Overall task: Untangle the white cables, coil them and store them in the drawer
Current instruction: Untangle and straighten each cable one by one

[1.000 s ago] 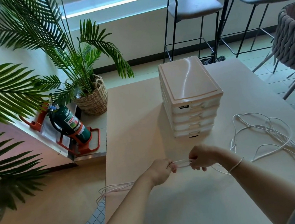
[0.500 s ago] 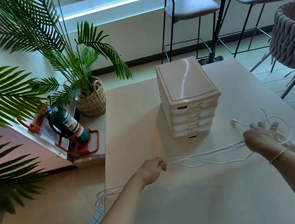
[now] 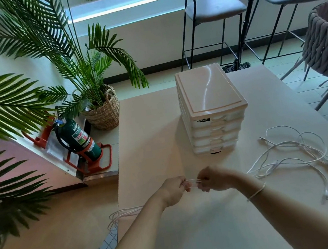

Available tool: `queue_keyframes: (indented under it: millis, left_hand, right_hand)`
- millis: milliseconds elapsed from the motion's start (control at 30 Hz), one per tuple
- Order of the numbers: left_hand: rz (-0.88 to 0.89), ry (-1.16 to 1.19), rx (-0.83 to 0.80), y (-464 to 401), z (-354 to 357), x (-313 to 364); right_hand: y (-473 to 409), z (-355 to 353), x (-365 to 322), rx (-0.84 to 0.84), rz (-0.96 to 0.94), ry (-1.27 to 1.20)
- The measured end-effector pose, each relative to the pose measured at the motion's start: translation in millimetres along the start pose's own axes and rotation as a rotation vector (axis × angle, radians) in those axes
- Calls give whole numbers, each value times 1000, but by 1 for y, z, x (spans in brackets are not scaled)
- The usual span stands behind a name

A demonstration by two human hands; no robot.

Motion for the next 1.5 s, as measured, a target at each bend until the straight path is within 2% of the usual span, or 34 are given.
queue_keyframes:
  millis: [133, 267, 400, 533, 833, 933, 1033, 1100, 1200, 1300, 1400, 1500]
  left_hand:
    - [-4, -14, -21, 3, 3, -1]
    - [12, -36, -72, 5, 4, 1]
    - [28, -60, -62, 4, -2, 3]
    - [0, -9, 25, 2, -7, -4]
    - [43, -127, -181, 4, 8, 7]
    - [44, -105, -162, 7, 5, -2]
    - [3, -19, -52, 4, -1, -15]
    - [-37, 89, -8, 0, -1, -19]
    - [-58, 274, 44, -4, 0, -17]
    - [-24, 318, 57, -4, 2, -8]
    - [-3, 196, -39, -1, 9, 2]
    - [-30, 75, -85, 1, 13, -1]
  right_hand:
    - [-2, -2, 4, -52, 44, -33]
    - [-6, -4, 5, -36, 69, -14]
    - [-3, -1, 7, -54, 66, -158]
    - [2, 4, 9, -36, 97, -363]
    - [-11, 1, 2, 246, 33, -16]
    - [-5, 8, 4, 155, 44, -57]
    - [1, 10, 2, 3, 69, -156]
    - [2, 7, 1, -35, 100, -210]
    - [-1, -2, -1, 7, 121, -338]
    - [-4, -16, -4, 136, 85, -230]
    - [-8, -18, -7, 198, 63, -38]
    - [-7, -9, -6, 196, 51, -36]
Point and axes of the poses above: each hand's wrist, its own y-axis away from the middle knuckle, its own z-axis out of the palm, x = y × z, the point moved 3 cm from there along -y, towards the middle knuckle, and after that the axes turned 3 degrees about x, right-handed, at the moved point
